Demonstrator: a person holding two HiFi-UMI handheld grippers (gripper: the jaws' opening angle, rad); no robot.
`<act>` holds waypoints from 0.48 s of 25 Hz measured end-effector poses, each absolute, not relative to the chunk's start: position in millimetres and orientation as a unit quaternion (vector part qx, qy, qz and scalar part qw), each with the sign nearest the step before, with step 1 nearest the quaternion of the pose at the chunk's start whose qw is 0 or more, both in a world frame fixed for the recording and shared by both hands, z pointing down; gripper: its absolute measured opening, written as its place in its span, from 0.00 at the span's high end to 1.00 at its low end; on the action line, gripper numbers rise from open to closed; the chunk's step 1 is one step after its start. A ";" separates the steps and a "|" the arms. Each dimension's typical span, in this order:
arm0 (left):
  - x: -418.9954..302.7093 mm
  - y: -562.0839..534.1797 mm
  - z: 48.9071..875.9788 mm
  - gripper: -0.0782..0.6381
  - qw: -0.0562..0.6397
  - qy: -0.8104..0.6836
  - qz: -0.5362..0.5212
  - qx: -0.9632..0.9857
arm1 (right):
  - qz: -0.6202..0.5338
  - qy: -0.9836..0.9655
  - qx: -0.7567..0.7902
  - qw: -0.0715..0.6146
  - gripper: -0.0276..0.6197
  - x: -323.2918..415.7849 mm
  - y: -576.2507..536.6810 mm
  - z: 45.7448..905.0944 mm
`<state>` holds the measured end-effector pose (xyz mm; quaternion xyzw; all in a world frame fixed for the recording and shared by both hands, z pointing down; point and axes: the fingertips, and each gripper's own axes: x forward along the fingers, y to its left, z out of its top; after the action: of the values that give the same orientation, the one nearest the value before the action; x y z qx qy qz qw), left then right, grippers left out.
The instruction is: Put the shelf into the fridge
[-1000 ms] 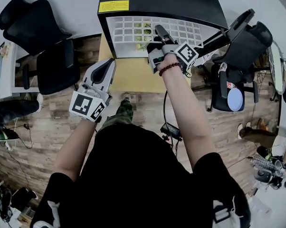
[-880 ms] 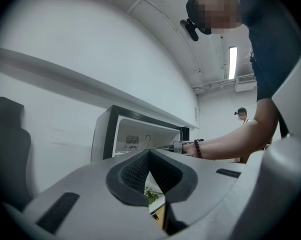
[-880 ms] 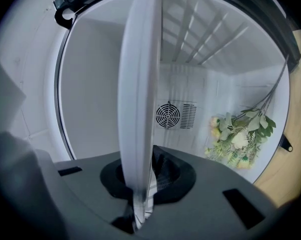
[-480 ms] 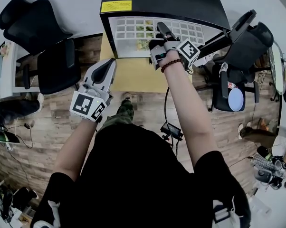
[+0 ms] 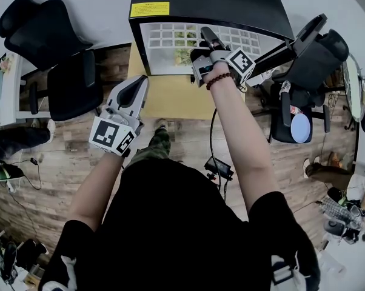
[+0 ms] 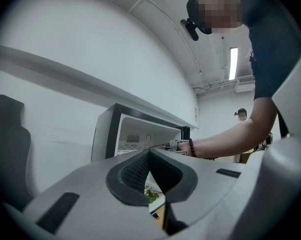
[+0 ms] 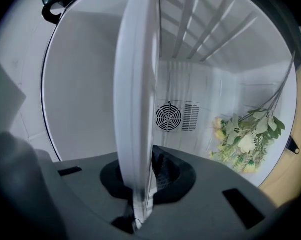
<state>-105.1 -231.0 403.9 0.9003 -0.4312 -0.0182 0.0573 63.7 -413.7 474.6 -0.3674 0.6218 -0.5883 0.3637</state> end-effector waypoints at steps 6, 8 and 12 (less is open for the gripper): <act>-105.9 -229.4 405.7 0.86 0.056 -0.432 -0.018 0.900 | -0.587 0.623 -0.367 0.364 0.90 63.4 -418.4 475.1; -107.2 -229.8 406.3 0.87 0.057 -0.433 -0.017 0.899 | -0.586 0.623 -0.368 0.364 0.90 63.2 -420.5 475.0; -108.4 -230.9 406.7 0.87 0.057 -0.435 -0.016 0.899 | -0.587 0.622 -0.370 0.362 0.90 63.4 -425.9 476.0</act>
<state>-108.4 -230.9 406.7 0.8987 -0.4346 -0.0158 0.0569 63.4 -425.9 476.0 -0.3701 0.6218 -0.5874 0.3625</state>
